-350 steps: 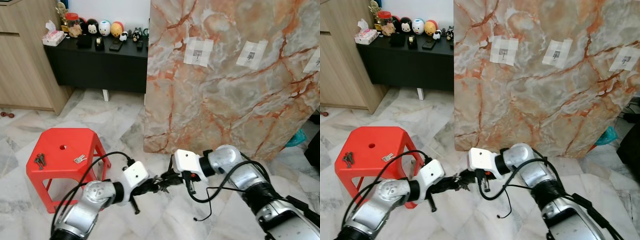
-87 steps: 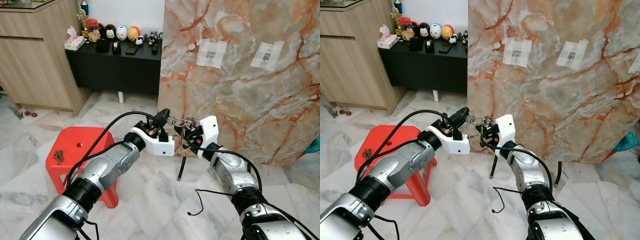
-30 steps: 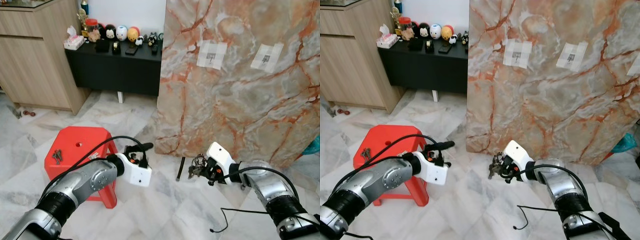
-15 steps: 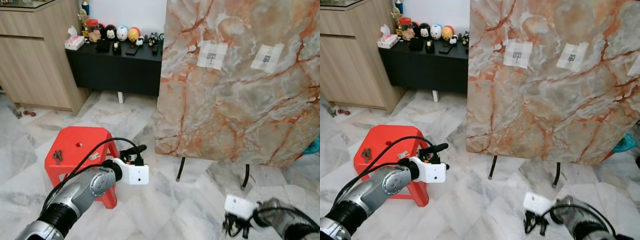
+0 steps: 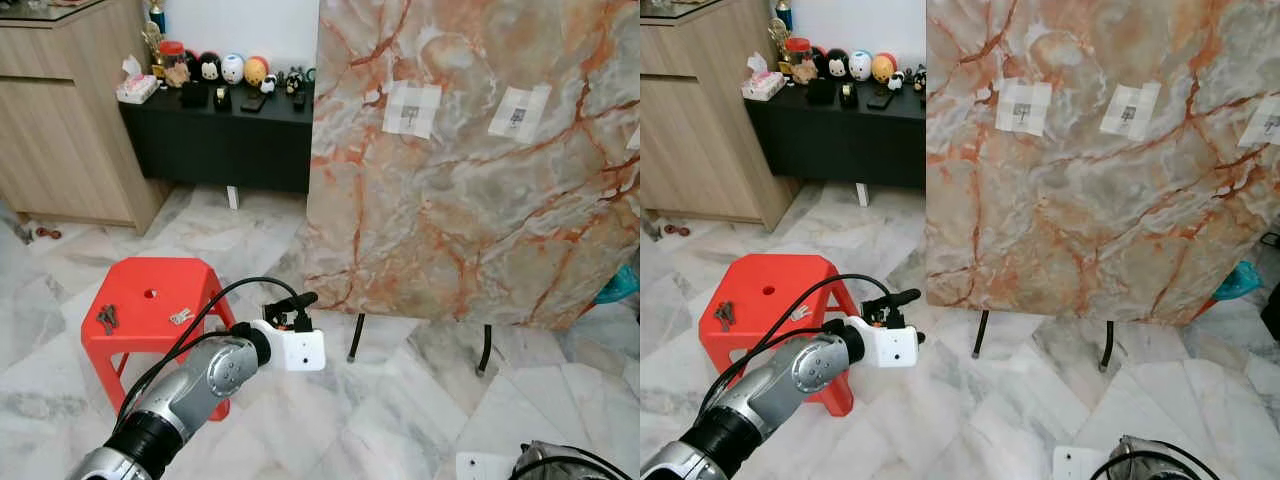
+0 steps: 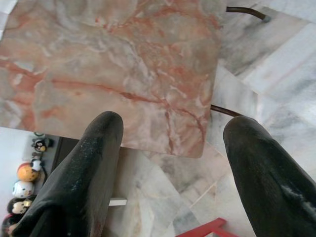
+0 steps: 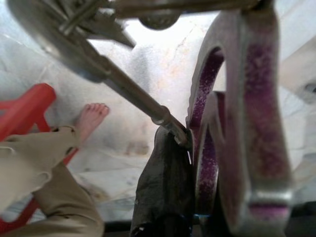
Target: Hang keys on a hook
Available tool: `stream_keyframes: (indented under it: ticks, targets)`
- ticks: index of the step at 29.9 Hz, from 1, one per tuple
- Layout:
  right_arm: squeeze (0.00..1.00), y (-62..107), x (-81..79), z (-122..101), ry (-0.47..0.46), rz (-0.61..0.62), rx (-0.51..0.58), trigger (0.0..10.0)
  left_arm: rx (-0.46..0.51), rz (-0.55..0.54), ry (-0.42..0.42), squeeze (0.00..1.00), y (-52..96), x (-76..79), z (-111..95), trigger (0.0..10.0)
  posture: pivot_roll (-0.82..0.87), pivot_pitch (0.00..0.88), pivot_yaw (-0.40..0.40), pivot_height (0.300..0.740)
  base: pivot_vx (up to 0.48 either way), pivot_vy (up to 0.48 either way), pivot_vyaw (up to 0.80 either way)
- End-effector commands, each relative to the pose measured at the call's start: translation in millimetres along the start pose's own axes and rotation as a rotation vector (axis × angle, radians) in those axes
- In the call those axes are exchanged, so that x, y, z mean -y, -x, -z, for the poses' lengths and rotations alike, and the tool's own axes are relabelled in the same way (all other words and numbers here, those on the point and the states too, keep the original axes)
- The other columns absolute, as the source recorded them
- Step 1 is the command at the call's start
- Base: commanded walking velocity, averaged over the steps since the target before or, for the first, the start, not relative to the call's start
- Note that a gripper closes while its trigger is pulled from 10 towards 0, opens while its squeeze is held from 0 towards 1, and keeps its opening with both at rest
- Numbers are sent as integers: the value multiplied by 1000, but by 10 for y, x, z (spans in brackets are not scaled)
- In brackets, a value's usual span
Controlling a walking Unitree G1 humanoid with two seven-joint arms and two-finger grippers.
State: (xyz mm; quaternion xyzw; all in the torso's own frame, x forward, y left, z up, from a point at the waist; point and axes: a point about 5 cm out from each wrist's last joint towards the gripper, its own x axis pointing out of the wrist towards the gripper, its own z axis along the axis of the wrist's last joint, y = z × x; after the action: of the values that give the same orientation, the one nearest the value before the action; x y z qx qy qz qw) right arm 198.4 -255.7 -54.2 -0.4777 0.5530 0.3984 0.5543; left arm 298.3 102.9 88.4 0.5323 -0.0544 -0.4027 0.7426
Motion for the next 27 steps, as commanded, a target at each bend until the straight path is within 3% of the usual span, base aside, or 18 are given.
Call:
stream_keyframes:
  ticks: [1, 2, 3, 8, 9, 11, 12, 13, 16, 19, 22, 27]
  targets:
    - [0, 26, 46, 25, -11, 19, 10, 10000, 20, 28, -4, 0, -18, 59, -64, 10000, 70, 0, -129, 740, 0, 0, 0]
    - [0, 35, 80, -25, -122, 40, 68, 10000, 22, 28, -4, 0, -22, 65, -70, 10000, 69, 0, -129, 740, 0, 0, 0]
    - [0, 35, 80, -25, -122, 40, 68, 10000, 22, 28, -4, 0, -22, 65, -70, 10000, 69, 0, -129, 740, 0, 0, 0]
    - [0, 118, 278, -290, -565, 107, 357, 10000, 29, 36, 14, 0, -59, 124, -133, 10000, 61, 0, -126, 740, 0, 0, 0]
    - [0, 118, 278, -290, -565, 107, 357, 10000, 29, 36, 14, 0, -59, 124, -133, 10000, 61, 0, -126, 740, 0, 0, 0]
    - [0, 173, 390, -320, -700, 177, 433, 10000, 28, 32, 30, 0, -69, 144, -154, 10000, 59, 0, -126, 740, 0, 0, 0]
    - [0, 173, 390, -320, -700, 177, 433, 10000, 28, 32, 30, 0, -69, 144, -154, 10000, 59, 0, -126, 740, 0, 0, 0]
    - [0, 219, 474, -339, -810, 225, 492, 10000, 26, 26, 39, 0, -71, 151, -161, 10000, 59, 0, -125, 740, 0, 0, 0]
    - [0, 293, 597, -363, -967, 279, 573, 10000, 21, 16, 53, 0, -66, 158, -157, 10000, 58, 0, -122, 740, 0, 0, 0]
    - [0, 470, 844, -395, -1168, 424, 716, 10000, 2, -8, 65, 0, -46, 142, -109, 10000, 60, 0, -121, 740, 0, 0, 0]
    - [0, 587, 981, -440, -1226, 485, 789, 10000, -26, -21, 80, 0, -20, 115, -46, 10000, 59, 0, -119, 740, 0, 0, 0]
    - [0, 808, 1196, -564, -1171, 592, 858, 10000, -60, -50, 105, 0, 21, 82, 27, 10000, 62, 0, -117, 740, 0, 0, 0]
